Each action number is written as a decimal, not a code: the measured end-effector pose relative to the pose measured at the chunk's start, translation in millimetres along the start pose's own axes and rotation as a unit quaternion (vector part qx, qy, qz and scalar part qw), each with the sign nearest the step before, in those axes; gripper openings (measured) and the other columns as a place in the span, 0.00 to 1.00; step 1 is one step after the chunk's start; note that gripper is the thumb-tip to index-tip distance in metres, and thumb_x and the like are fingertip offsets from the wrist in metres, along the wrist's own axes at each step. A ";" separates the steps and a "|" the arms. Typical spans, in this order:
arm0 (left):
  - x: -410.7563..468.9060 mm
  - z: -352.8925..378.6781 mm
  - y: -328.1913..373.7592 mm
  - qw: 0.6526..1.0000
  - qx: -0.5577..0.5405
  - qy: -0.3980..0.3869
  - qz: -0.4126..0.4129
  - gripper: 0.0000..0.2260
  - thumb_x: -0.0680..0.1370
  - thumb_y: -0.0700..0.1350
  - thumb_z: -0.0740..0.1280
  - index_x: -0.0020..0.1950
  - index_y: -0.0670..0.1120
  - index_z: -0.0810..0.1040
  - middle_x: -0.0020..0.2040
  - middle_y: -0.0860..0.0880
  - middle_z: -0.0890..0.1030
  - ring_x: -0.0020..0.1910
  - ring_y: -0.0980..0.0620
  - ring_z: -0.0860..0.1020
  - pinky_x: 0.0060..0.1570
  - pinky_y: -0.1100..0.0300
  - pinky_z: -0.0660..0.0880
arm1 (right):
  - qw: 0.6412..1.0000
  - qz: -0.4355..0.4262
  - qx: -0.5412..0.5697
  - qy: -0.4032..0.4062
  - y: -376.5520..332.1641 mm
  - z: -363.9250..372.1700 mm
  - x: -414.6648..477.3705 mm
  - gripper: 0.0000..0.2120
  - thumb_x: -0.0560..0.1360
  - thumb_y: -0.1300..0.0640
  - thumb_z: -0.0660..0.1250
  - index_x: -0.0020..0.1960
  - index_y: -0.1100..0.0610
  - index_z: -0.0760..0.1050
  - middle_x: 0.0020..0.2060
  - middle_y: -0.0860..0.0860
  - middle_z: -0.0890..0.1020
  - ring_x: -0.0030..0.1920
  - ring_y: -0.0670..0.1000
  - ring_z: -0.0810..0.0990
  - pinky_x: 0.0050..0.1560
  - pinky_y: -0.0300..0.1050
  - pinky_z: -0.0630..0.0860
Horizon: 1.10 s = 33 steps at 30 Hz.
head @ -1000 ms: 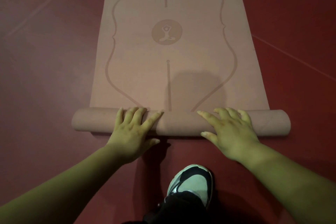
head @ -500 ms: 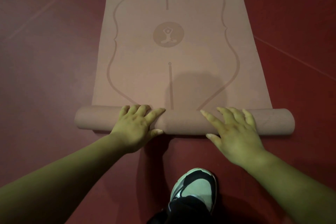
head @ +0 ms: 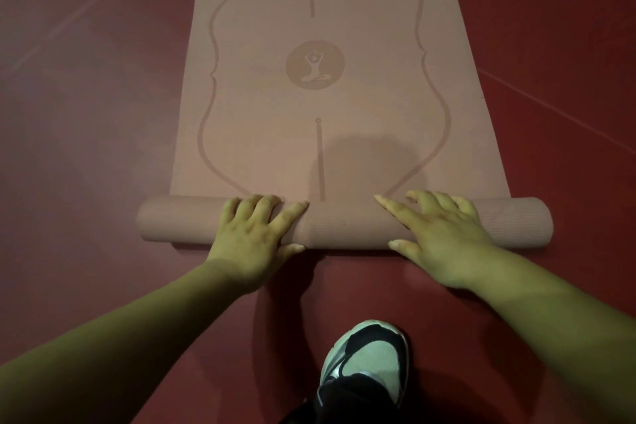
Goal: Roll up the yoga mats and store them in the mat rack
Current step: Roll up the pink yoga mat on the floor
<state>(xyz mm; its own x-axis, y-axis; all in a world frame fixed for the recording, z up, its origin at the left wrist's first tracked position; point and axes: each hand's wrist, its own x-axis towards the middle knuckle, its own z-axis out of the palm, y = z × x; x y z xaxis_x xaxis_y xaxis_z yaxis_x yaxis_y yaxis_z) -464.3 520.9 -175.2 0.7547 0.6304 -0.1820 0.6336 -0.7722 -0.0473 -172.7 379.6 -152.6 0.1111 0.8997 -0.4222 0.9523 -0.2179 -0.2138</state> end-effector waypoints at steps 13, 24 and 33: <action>27.8 -20.0 -18.9 0.998 -0.036 -0.055 0.026 0.36 0.76 0.74 0.48 0.79 0.59 0.62 0.64 0.48 0.76 0.60 0.41 0.75 0.61 0.44 0.71 | 0.998 -0.005 -0.046 0.049 5.4 -0.9 13.2 0.38 0.73 0.32 0.66 0.78 0.30 0.51 0.69 0.47 0.72 0.69 0.52 0.70 0.69 0.56 0.62; 24.4 -10.9 -13.4 1.000 -0.015 -0.012 0.016 0.33 0.76 0.71 0.55 0.77 0.58 0.63 0.63 0.47 0.77 0.58 0.40 0.76 0.60 0.41 0.70 | 1.000 -0.011 -0.004 -0.004 7.4 -17.8 24.1 0.37 0.76 0.33 0.64 0.78 0.30 0.47 0.67 0.43 0.70 0.68 0.50 0.69 0.69 0.54 0.63; -4.1 -12.4 -6.7 0.998 -0.028 -0.009 0.049 0.32 0.76 0.71 0.57 0.75 0.58 0.67 0.55 0.50 0.78 0.50 0.42 0.77 0.52 0.47 0.73 | 0.996 -0.013 0.027 -0.085 -0.9 -14.5 -3.6 0.37 0.76 0.33 0.64 0.77 0.29 0.47 0.66 0.42 0.70 0.68 0.49 0.67 0.68 0.53 0.65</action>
<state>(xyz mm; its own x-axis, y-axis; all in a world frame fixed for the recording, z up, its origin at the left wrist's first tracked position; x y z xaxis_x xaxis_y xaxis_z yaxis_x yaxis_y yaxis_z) -469.5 524.5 -161.9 0.8102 0.5505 -0.2011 0.5663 -0.8238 0.0266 -169.7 382.1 -138.1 0.0333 0.8289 -0.5583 0.9371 -0.2201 -0.2709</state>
